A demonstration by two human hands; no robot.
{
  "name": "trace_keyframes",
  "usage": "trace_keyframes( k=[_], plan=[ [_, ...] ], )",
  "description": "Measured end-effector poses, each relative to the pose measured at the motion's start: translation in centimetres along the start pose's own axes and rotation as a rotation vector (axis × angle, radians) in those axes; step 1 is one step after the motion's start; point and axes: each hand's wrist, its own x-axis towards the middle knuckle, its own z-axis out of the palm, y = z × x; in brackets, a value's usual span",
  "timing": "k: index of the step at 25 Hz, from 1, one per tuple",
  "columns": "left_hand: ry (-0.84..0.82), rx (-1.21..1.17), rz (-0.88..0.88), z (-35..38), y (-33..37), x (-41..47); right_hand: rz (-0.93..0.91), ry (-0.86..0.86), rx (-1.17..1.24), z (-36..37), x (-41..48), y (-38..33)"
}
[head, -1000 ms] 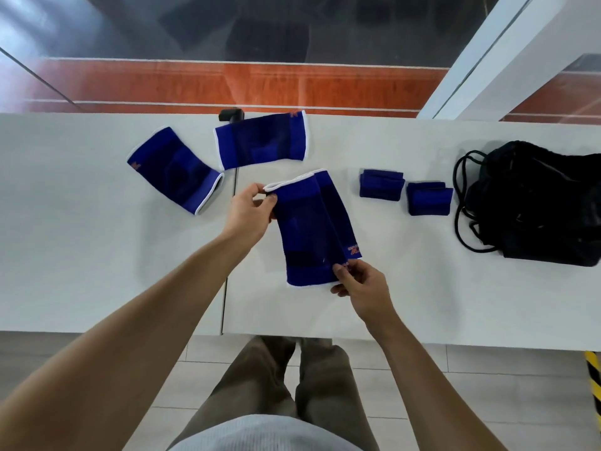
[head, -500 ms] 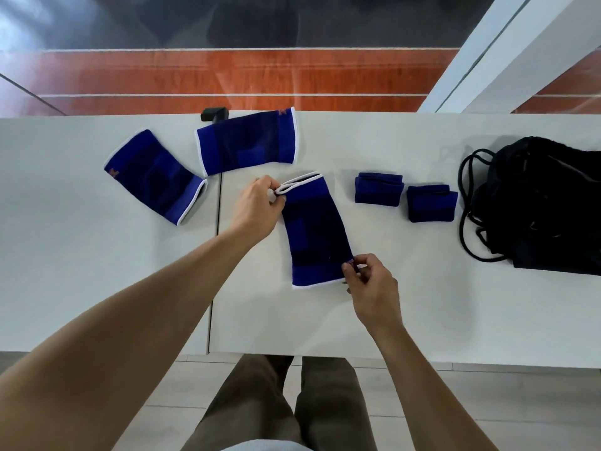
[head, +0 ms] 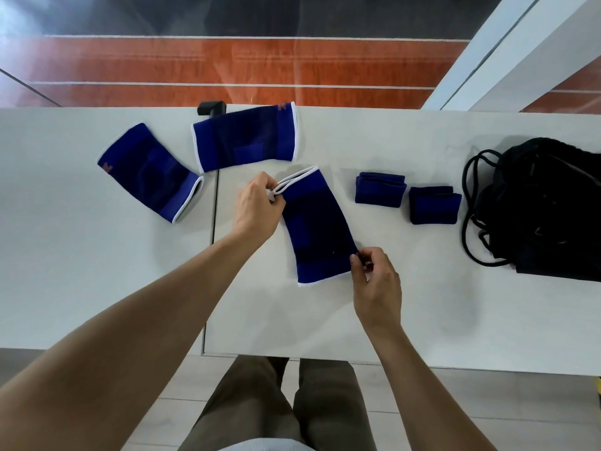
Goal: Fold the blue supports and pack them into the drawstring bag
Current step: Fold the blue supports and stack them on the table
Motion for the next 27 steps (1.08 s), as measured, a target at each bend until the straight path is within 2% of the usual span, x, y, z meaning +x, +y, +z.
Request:
trace_keyframes(
  k=[9,14,15,17,19,21,23,25,27],
  plan=[
    [0.068,0.042,0.046,0.5,0.2,0.7,0.03,0.055,-0.027,1.1,1.0,0.5],
    [0.053,-0.017,-0.08,0.9,-0.1,0.1,0.097,0.07,-0.118,1.1,1.2,0.0],
    [0.086,0.017,0.005,0.9,-0.5,-1.0,0.135,0.075,-0.156,1.2,1.3,-0.2],
    [0.131,0.213,0.323,1.3,-2.0,-4.4,0.209,0.075,-0.223,1.4,1.2,-0.6],
    [-0.012,0.373,0.556,2.1,-3.9,-8.5,0.271,0.065,-0.258,1.6,1.3,-1.4],
    [-0.207,0.484,0.573,2.8,-5.7,-11.2,0.317,0.026,-0.256,1.6,1.4,-2.0],
    [-0.284,0.507,0.498,3.0,-6.9,-12.4,0.342,-0.035,-0.073,1.4,0.7,-2.6],
    [-0.282,0.525,0.459,2.8,-7.2,-13.0,0.412,-0.082,0.232,0.7,-0.3,-3.6],
    [-0.265,0.544,0.446,2.5,-7.2,-13.7,0.457,-0.122,0.424,0.1,-1.5,-4.4]
  ],
)
